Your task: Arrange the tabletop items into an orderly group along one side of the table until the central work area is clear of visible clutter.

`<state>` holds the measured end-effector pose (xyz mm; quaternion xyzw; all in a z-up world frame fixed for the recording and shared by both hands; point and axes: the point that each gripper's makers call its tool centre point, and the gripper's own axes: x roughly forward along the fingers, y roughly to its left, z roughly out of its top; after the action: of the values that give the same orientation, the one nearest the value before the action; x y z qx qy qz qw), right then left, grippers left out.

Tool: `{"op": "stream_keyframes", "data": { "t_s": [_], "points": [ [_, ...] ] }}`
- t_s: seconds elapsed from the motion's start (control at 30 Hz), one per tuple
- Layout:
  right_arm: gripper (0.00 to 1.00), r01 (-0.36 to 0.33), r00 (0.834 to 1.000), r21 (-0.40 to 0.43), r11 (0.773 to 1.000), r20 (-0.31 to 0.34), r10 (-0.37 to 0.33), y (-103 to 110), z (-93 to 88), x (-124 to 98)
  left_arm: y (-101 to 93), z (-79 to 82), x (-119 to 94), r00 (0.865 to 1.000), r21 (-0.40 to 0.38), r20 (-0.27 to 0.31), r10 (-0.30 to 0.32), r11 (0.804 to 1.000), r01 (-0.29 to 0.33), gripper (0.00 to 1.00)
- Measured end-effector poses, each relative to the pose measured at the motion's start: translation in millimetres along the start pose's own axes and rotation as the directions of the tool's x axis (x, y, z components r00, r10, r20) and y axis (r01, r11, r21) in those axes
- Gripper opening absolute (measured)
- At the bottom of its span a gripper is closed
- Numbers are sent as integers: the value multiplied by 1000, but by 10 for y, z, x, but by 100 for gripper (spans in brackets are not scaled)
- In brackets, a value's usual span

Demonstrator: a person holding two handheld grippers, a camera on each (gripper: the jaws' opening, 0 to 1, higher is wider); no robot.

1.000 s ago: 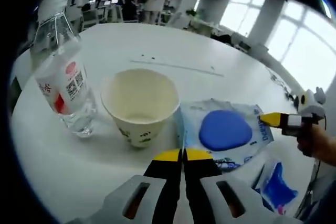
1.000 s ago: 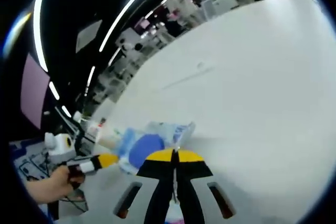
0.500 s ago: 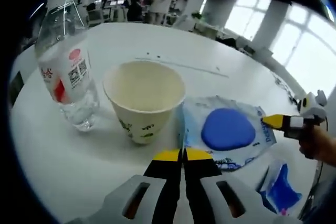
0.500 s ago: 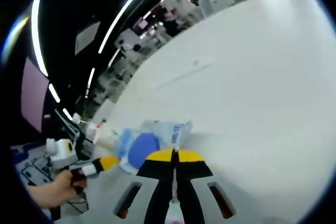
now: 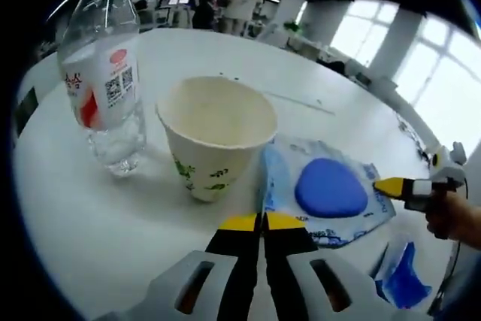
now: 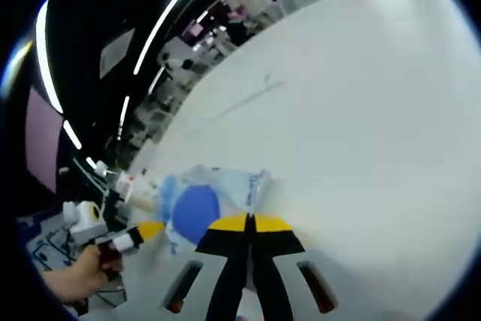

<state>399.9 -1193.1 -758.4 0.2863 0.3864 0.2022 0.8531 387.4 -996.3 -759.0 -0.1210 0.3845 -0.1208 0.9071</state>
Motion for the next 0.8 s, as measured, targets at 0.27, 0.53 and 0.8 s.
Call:
{"op": "stream_keyframes", "data": {
  "t_s": [0.27, 0.53, 0.8],
  "points": [
    [0, 17, 1000, -19, 1000, 4, -17, 2, -4, 5, 7, -11, -4, 1000, -10, 5, 14, 1000, -14, 1],
    [1, 33, 999, -18, 999, 18, -33, -10, 19, -4, 2, -5, -9, 999, 37, 7, 45, 998, -45, 3],
    [14, 16, 998, -197, 980, 70, -3, 116, 102, -6, -1, 29, -34, 998, 51, 14, 57, 997, -57, 10]
  ]
}}
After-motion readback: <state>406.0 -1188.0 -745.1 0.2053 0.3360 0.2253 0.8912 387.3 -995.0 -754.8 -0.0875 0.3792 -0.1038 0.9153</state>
